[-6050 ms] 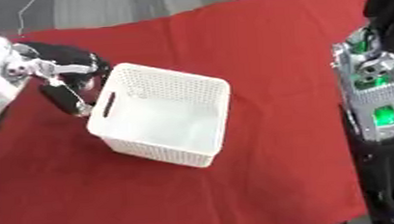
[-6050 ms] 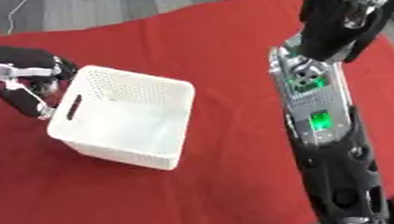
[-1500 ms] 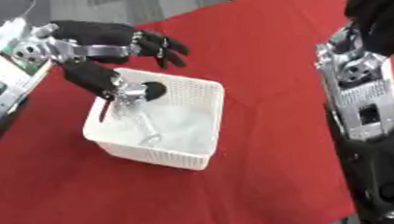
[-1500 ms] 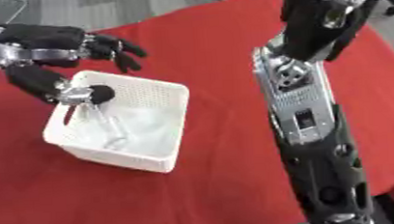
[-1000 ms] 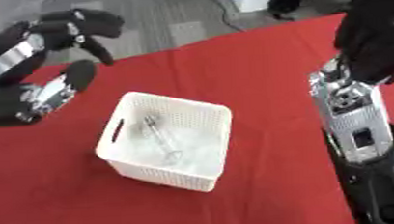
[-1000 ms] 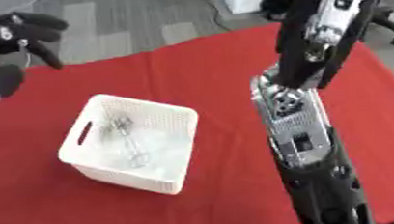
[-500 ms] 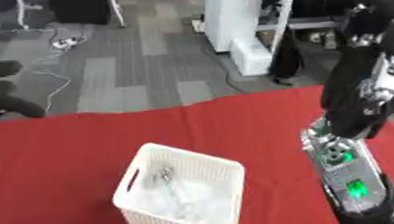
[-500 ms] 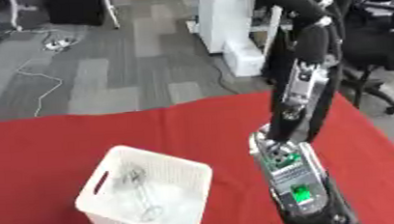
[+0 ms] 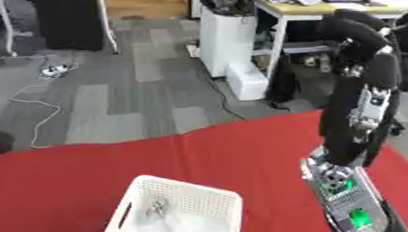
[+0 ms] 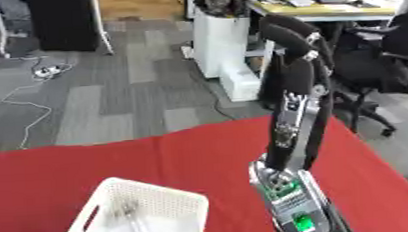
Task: Pick up objects on the table and place them in the box.
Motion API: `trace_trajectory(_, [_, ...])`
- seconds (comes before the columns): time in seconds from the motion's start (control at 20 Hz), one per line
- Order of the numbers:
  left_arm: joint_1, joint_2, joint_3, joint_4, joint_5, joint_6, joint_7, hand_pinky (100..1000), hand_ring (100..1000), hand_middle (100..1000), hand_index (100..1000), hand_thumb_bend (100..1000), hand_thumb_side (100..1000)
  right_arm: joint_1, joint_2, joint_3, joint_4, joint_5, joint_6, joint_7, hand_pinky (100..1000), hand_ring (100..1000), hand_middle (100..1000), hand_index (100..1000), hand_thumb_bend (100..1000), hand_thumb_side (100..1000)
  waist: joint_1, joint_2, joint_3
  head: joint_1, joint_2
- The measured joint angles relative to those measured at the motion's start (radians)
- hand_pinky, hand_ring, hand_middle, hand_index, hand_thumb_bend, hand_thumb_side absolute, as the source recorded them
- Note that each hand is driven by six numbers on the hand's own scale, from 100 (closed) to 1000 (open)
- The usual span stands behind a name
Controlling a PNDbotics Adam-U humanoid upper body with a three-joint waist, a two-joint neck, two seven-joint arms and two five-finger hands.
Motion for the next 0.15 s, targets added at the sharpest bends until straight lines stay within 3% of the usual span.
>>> trace_trajectory(0.15, [0.001, -0.007, -0.009, 0.000, 0.023, 0.004, -0.018, 610, 586, 808, 807, 100, 859, 0.000, -0.004, 0.000, 0.000, 0.000, -0.001, 0.001, 642, 686, 679, 713, 100, 1000, 0.002, -0.001, -0.005, 0.000, 0.023])
